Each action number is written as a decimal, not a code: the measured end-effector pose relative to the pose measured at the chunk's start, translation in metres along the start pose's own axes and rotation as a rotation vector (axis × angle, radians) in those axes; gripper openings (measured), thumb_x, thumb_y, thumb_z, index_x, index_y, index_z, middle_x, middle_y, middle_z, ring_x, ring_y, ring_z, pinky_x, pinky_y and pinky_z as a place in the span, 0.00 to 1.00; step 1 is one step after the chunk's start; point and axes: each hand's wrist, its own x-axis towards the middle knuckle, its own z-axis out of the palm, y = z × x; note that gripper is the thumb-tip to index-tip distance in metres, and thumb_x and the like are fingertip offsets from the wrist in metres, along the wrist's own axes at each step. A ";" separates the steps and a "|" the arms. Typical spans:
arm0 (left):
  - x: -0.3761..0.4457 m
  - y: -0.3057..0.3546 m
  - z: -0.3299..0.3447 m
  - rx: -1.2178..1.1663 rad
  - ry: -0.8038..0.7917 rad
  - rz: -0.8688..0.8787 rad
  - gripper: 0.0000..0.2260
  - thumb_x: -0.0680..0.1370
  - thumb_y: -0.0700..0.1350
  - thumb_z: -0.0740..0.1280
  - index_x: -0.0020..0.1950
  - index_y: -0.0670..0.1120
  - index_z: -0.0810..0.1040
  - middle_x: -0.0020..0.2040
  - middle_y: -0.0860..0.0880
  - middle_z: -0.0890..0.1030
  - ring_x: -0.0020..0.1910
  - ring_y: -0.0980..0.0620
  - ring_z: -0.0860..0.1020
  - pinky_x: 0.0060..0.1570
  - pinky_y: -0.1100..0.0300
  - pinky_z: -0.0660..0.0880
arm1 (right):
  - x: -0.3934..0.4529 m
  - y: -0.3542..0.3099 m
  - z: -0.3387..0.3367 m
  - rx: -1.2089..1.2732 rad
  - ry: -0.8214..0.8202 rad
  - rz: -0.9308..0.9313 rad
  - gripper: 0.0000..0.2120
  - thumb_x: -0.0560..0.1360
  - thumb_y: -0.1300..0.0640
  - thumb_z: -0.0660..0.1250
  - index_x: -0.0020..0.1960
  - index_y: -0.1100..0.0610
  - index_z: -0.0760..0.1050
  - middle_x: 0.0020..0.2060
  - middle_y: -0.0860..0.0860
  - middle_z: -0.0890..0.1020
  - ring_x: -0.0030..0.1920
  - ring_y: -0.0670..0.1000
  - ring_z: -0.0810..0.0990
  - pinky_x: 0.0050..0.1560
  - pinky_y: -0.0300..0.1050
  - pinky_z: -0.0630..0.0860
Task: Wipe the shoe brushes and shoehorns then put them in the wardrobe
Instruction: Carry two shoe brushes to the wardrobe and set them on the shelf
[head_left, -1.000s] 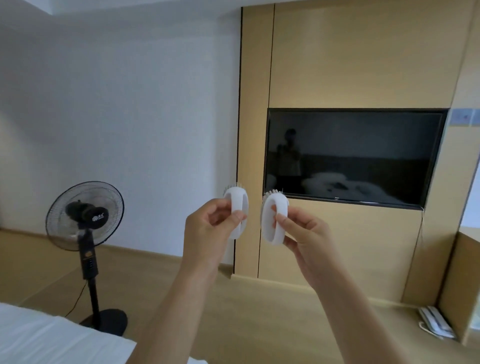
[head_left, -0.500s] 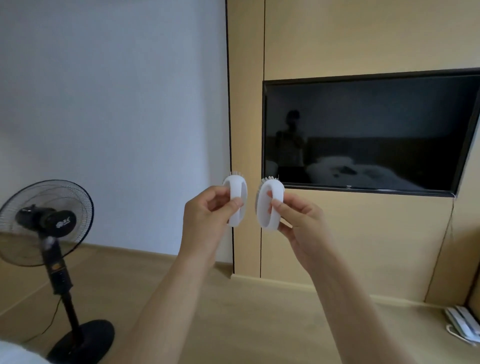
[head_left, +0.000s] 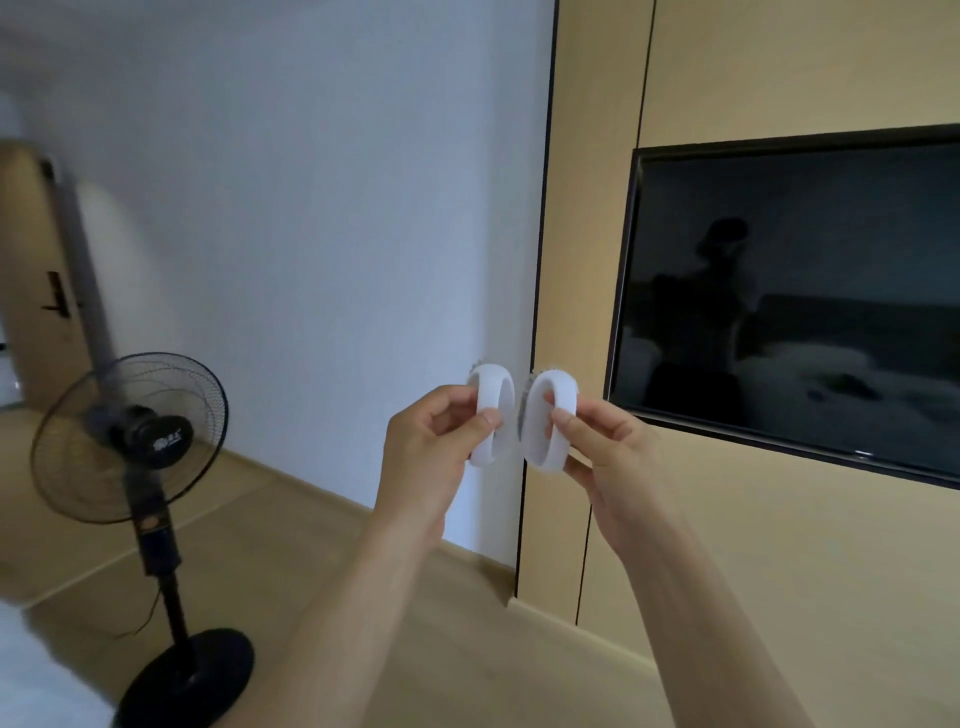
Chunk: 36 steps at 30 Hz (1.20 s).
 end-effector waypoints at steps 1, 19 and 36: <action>0.012 -0.006 0.002 0.005 0.012 0.009 0.06 0.74 0.40 0.72 0.48 0.49 0.84 0.45 0.50 0.86 0.48 0.52 0.83 0.59 0.45 0.77 | 0.015 0.007 0.000 0.011 -0.011 0.004 0.09 0.77 0.61 0.69 0.56 0.59 0.83 0.49 0.55 0.85 0.49 0.51 0.83 0.57 0.52 0.79; 0.318 -0.149 -0.051 -0.032 0.151 0.048 0.06 0.74 0.41 0.73 0.48 0.51 0.84 0.47 0.52 0.86 0.48 0.54 0.83 0.53 0.53 0.78 | 0.335 0.142 0.062 0.025 -0.114 -0.014 0.08 0.76 0.59 0.70 0.54 0.55 0.85 0.49 0.54 0.85 0.52 0.52 0.83 0.56 0.51 0.80; 0.545 -0.246 -0.177 0.177 0.516 0.068 0.06 0.73 0.38 0.72 0.47 0.47 0.85 0.44 0.44 0.85 0.45 0.45 0.81 0.49 0.44 0.78 | 0.592 0.312 0.214 0.243 -0.428 0.131 0.08 0.75 0.62 0.70 0.53 0.56 0.84 0.49 0.53 0.84 0.51 0.51 0.82 0.48 0.44 0.80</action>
